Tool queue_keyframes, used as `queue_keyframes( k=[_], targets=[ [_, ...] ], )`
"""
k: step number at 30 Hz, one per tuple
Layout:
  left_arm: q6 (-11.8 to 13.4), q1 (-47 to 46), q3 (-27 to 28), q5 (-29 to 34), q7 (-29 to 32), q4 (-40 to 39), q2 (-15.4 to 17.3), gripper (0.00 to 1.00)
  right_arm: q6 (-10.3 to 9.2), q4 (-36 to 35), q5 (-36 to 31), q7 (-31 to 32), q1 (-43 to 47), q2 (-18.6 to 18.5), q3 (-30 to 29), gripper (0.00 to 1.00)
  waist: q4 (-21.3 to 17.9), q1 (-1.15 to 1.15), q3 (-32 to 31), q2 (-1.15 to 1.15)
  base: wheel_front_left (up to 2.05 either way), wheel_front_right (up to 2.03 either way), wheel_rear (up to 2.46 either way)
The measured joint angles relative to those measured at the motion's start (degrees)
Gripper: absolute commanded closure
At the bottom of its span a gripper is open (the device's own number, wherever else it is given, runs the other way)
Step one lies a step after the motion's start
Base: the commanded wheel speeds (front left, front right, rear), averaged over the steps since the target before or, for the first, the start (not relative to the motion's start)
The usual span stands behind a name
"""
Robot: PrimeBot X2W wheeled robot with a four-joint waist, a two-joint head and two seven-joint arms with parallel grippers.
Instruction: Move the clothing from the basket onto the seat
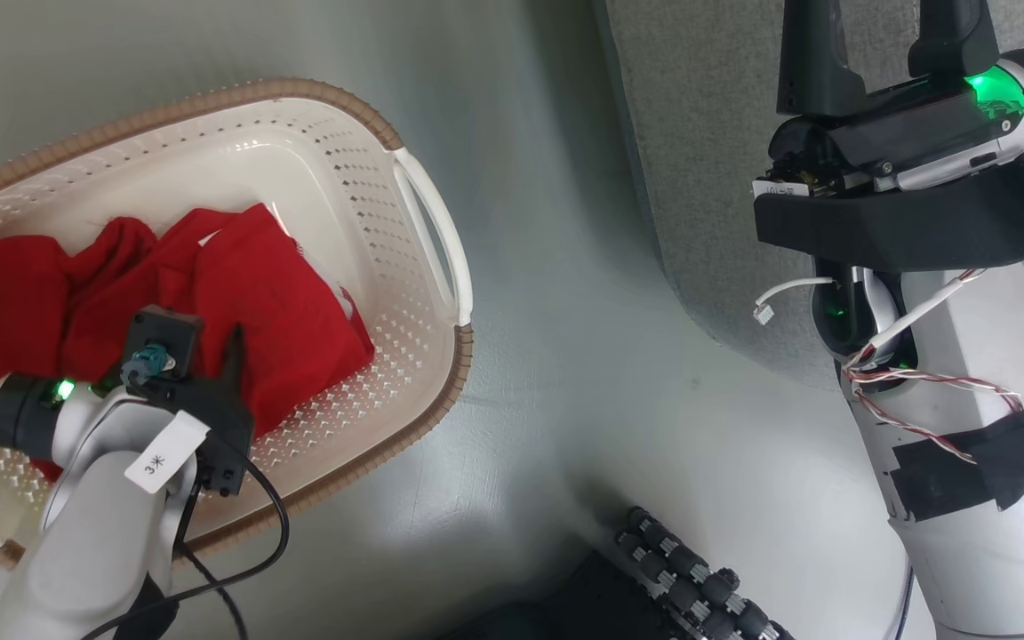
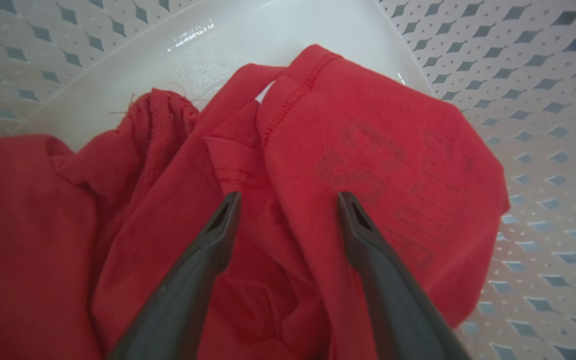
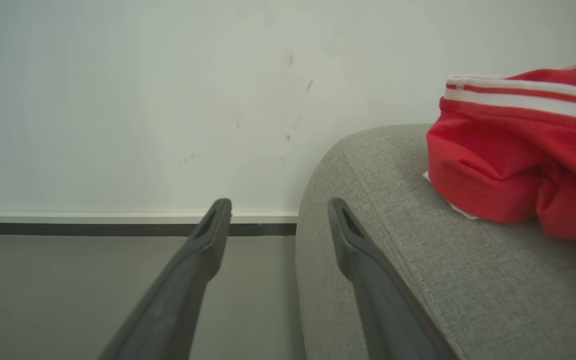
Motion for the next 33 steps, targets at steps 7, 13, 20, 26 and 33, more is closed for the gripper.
queue_keyframes(
  k=[7, 13, 20, 26, 33],
  targets=[
    [0.1, -1.3, -0.3, 0.6, 0.0, 3.1, 0.1, 0.0, 0.3, 0.4, -0.4, 0.0, 0.3, 0.4, -0.1, 0.0, -0.7, 0.0, 0.4, -0.01, 0.0, 0.0, 0.0],
    [0.5, -2.4, -0.7, 1.6, 0.0, 5.0, 0.1, 0.83, 0.75, 0.7, -0.6, 0.0, 0.4, 0.5, -0.1, 0.0, -1.0, 0.0, 0.4, -0.01, 0.0, 0.0, 0.0],
    [0.4, -2.6, -1.0, 1.7, -1.1, 5.9, 0.1, 1.0, 1.3, 1.3, -0.6, 0.0, 0.4, 0.9, 0.0, 0.0, -1.3, 0.0, 0.1, -0.01, 0.0, 0.0, 0.0],
    [-0.6, -3.2, -0.9, 1.5, -4.2, 5.5, -0.2, 1.0, 1.72, 3.1, -0.6, 0.0, 0.3, 1.3, 0.1, 0.0, -1.5, 0.0, -0.8, -0.01, 0.0, 0.0, 0.0],
    [-2.0, -3.0, -2.1, 1.5, -8.9, 3.8, -1.5, 1.0, 1.8, 5.3, -1.2, 0.0, 0.4, 1.3, -0.5, 0.0, -0.4, -0.01, -3.1, -0.01, 0.0, 0.0, 0.0]
  ],
)
